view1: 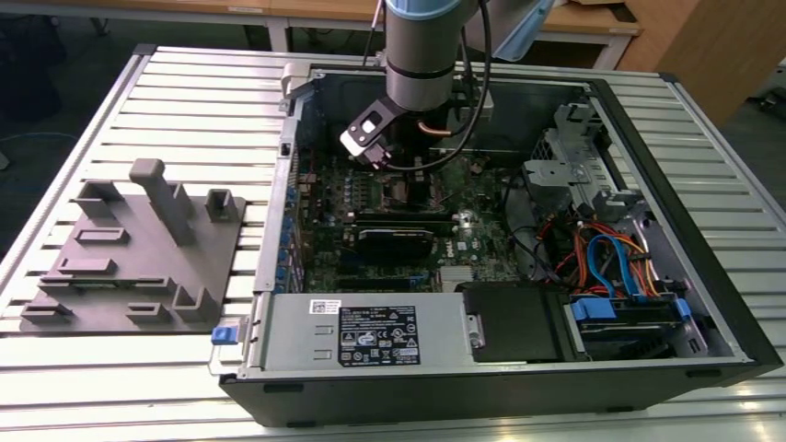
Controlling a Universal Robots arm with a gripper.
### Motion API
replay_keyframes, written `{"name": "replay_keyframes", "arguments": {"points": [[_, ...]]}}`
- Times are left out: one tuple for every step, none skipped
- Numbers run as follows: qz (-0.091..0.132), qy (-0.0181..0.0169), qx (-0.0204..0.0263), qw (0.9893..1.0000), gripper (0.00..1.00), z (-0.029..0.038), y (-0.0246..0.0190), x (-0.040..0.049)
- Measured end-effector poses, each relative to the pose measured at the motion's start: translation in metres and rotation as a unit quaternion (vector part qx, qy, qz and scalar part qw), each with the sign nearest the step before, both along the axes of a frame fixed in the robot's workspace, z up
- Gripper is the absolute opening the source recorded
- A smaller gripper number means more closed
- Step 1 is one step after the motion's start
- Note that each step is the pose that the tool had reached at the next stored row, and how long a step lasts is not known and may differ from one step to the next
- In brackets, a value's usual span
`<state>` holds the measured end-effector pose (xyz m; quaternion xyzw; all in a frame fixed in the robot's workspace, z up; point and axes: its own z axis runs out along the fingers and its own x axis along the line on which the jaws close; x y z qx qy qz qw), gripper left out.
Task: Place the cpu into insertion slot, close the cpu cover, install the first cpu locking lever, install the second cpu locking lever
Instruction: 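Place the cpu into insertion slot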
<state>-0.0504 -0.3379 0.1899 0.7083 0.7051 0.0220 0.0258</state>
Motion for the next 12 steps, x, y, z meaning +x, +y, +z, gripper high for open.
{"name": "replay_keyframes", "arguments": {"points": [[0.000,-0.0003,0.0006,1.0000,0.61,0.0005,0.0002,0.0001],[0.000,-0.0001,0.0003,1.0000,0.61,0.0015,0.0001,0.0001],[0.000,0.0001,-0.0002,1.0000,0.61,0.0026,0.0000,0.0000],[0.000,0.0001,-0.0002,1.0000,0.61,0.0036,0.0000,0.0000],[0.000,0.0001,-0.0002,1.0000,0.61,0.0042,0.0000,0.0000],[0.000,0.0001,-0.0001,1.0000,0.61,0.0042,0.0000,0.0000],[0.000,0.0000,-0.0001,1.0000,0.61,0.0042,0.0000,0.0000],[0.000,0.0001,-0.0002,1.0000,0.61,0.0044,-0.0001,-0.0001],[0.000,0.0001,-0.0003,1.0000,0.61,0.0045,-0.0001,-0.0001],[0.000,0.0001,-0.0002,1.0000,0.61,0.0045,-0.0001,-0.0001],[0.000,0.0001,-0.0003,1.0000,0.61,0.0045,-0.0001,-0.0001],[0.000,0.0002,-0.0003,1.0000,0.61,0.0045,-0.0001,-0.0002]]}}
